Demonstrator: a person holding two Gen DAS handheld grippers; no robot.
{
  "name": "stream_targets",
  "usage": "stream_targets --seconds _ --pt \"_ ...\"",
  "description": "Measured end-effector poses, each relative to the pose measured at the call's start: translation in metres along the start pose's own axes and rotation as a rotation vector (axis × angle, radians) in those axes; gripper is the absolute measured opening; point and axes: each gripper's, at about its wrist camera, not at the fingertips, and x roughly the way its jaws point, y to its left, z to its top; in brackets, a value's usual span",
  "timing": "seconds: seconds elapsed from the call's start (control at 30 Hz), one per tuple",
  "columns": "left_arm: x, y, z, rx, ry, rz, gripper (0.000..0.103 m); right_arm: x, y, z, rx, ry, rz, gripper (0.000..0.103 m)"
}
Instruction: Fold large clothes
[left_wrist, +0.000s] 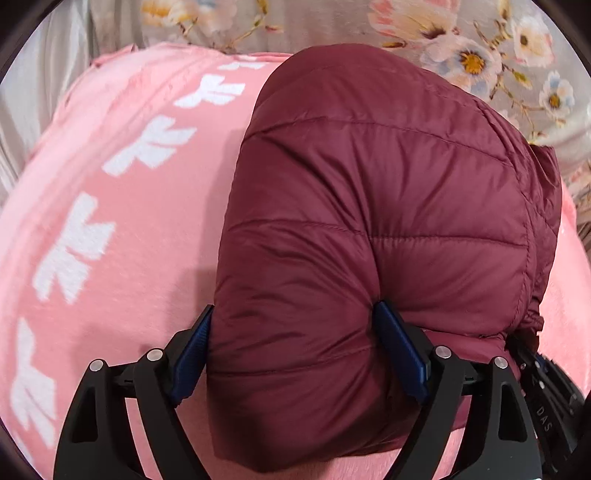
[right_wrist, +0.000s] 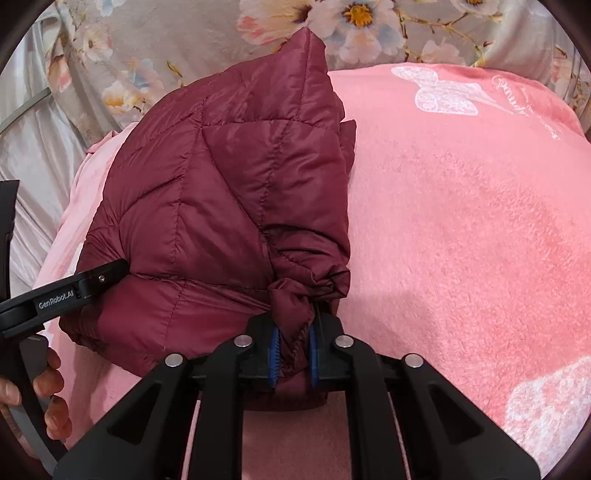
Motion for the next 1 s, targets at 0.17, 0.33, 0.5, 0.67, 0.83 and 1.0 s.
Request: stream_targets --seconds 0.17,0.33,0.5,0.67,0.83,1.0 --pt "-0.015 0.013 0.008 -0.014 0.035 -0.061 0.078 -0.018 -0.011 0.01 0.079 0.042 0.059 0.014" --pt "-0.065 0.027 0.042 0.027 -0.068 -0.013 0.074 -0.067 -0.007 0.057 0.051 -0.058 0.051 0.019" --pt "-0.084 0.017 0.103 0.066 -0.181 0.078 0.074 -0.066 0.008 0.133 0.041 -0.149 0.04 0.043" --pt "-0.057 -0.008 0.154 0.078 -0.187 0.079 0.074 -0.005 0.007 0.181 0.118 -0.086 -0.022 0.053" --pt "-0.011 -0.027 0.17 0.096 -0.138 0.112 0.071 0.053 -0.007 0.174 0.199 0.028 0.012 0.016" --pt "0.026 -0.036 0.162 0.122 -0.089 0.127 0.069 0.04 -0.003 0.15 0.119 -0.082 -0.063 0.004"
